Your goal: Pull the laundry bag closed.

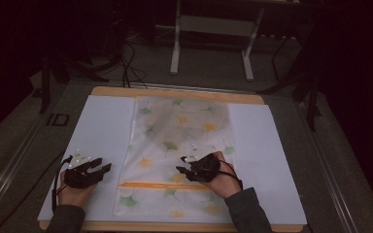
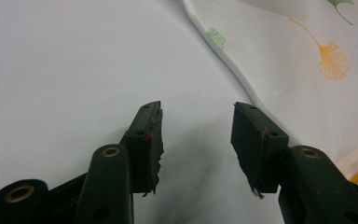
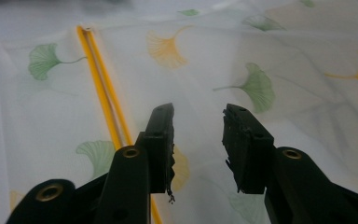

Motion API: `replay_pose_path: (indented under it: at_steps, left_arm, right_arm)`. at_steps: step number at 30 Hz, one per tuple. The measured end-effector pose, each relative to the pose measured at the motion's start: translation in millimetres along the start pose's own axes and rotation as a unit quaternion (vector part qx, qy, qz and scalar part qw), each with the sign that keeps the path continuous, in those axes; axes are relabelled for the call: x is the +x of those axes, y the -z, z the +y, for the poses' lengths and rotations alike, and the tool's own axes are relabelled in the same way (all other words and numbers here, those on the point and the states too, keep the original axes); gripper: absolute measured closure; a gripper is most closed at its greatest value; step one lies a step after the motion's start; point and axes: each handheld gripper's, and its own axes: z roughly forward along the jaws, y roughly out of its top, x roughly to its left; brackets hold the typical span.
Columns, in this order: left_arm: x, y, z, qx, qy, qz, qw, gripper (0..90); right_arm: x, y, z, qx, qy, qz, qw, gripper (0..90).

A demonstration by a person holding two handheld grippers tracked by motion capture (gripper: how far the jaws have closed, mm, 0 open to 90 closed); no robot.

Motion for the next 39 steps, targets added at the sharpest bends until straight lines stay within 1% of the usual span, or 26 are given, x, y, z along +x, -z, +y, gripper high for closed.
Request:
replay_pose_path:
  at_steps: [2,3,4,5,7,9,10,11,12,13,15,17,18,22,25,26,27,30,31,32,33,34,35,36,39]
  left_arm:
    - [0.1,0.0,0.0,0.000,0.000,0.000,1.0000,53.4]
    - [0.4,0.0,0.0,0.000,0.000,0.000,1.0000,53.4]
    - [0.7,0.0,0.0,0.000,0.002,-0.001,1.0000,53.4]
    - [1.0,0.0,-0.1,-0.001,0.005,0.000,1.0000,53.4]
    - [1.5,0.3,-0.4,-0.004,0.007,-0.001,1.0000,53.4]
    - [1.0,0.2,-0.3,-0.001,0.005,0.000,1.0000,53.4]
    - [1.0,0.2,-0.3,-0.001,0.005,0.000,1.0000,53.4]
    - [0.8,0.1,-0.3,-0.001,0.005,0.000,1.0000,53.5]
    - [0.7,0.0,-0.3,-0.001,0.005,0.001,1.0000,53.5]
    - [0.7,0.0,-0.3,-0.001,0.005,0.001,1.0000,53.5]
    - [0.5,0.1,-0.3,-0.001,0.004,0.001,1.0000,53.4]
    - [0.1,0.0,-0.3,0.000,0.002,0.002,1.0000,53.5]
    - [0.1,0.0,-0.3,0.000,0.002,0.002,1.0000,53.5]
    - [0.2,-0.3,-0.3,0.001,0.003,0.004,1.0000,53.5]
    - [0.1,-0.3,-0.2,0.002,0.002,0.004,1.0000,53.4]
    - [0.1,-0.3,-0.2,0.002,0.002,0.004,1.0000,53.5]
    - [0.2,-0.2,-0.2,0.001,0.003,0.004,1.0000,53.4]
    - [0.2,-0.1,-0.3,0.001,0.003,0.004,1.0000,53.4]
    - [0.2,-0.1,-0.3,0.001,0.003,0.004,1.0000,53.5]
    - [0.2,-0.1,-0.3,0.001,0.003,0.004,1.0000,53.4]
    - [0.1,-0.1,-0.3,0.001,0.003,0.004,1.0000,53.5]
    - [0.1,-0.1,-0.2,0.001,0.003,0.004,1.0000,53.5]
    - [0.1,-0.1,-0.3,0.001,0.003,0.004,1.0000,53.4]
    - [0.1,-0.1,-0.3,0.001,0.003,0.004,1.0000,53.4]
    - [-0.3,0.0,-0.4,0.000,0.002,0.005,1.0000,53.4]
  right_arm:
    - [2.2,-4.5,4.3,0.006,0.009,0.005,0.9999,63.7]
    - [4.7,-9.0,8.2,0.010,0.017,0.010,0.9998,64.7]
    - [4.7,-9.0,8.2,0.010,0.017,0.010,0.9998,64.7]
    - [7.4,-12.8,12.1,0.015,0.025,0.012,0.9995,65.9]
    - [8.4,-14.6,14.0,0.014,0.028,0.015,0.9994,66.3]
    - [12.1,-20.4,20.0,0.015,0.036,0.023,0.9990,67.1]
    - [12.1,-20.4,20.0,0.015,0.036,0.023,0.9990,67.1]
    - [15.6,-24.5,24.7,0.020,0.043,0.028,0.9985,67.2]
    - [15.6,-24.5,24.7,0.020,0.043,0.028,0.9985,67.2]
    - [18.7,-29.0,29.5,0.021,0.050,0.033,0.9980,67.5]
    - [20.2,-31.0,32.0,0.021,0.051,0.036,0.9978,67.8]
    - [24.3,-38.0,38.8,0.023,0.058,0.045,0.9970,69.7]
    - [24.3,-38.0,38.8,0.023,0.058,0.045,0.9970,69.7]
    - [30.2,-48.0,46.5,0.023,0.065,0.055,0.9961,72.6]
    - [34.1,-56.5,52.8,0.026,0.070,0.063,0.9952,73.6]
    - [34.1,-56.5,52.8,0.026,0.070,0.063,0.9952,73.6]
    - [36.5,-60.5,56.1,0.026,0.073,0.068,0.9947,73.4]
    - [38.6,-65.4,58.7,0.027,0.077,0.073,0.9940,73.1]
    - [40.8,-71.6,60.4,0.033,0.081,0.076,0.9932,72.9]
    - [40.8,-71.6,60.4,0.033,0.081,0.076,0.9932,72.9]
    - [42.4,-77.3,61.5,0.038,0.087,0.080,0.9923,72.8]
    - [42.4,-77.3,61.5,0.038,0.087,0.080,0.9923,72.8]
    - [45.0,-81.6,62.6,0.040,0.087,0.083,0.9920,72.7]
    - [45.0,-81.6,62.6,0.040,0.087,0.083,0.9920,72.7]
    - [48.4,-89.8,63.5,0.041,0.086,0.091,0.9913,72.7]
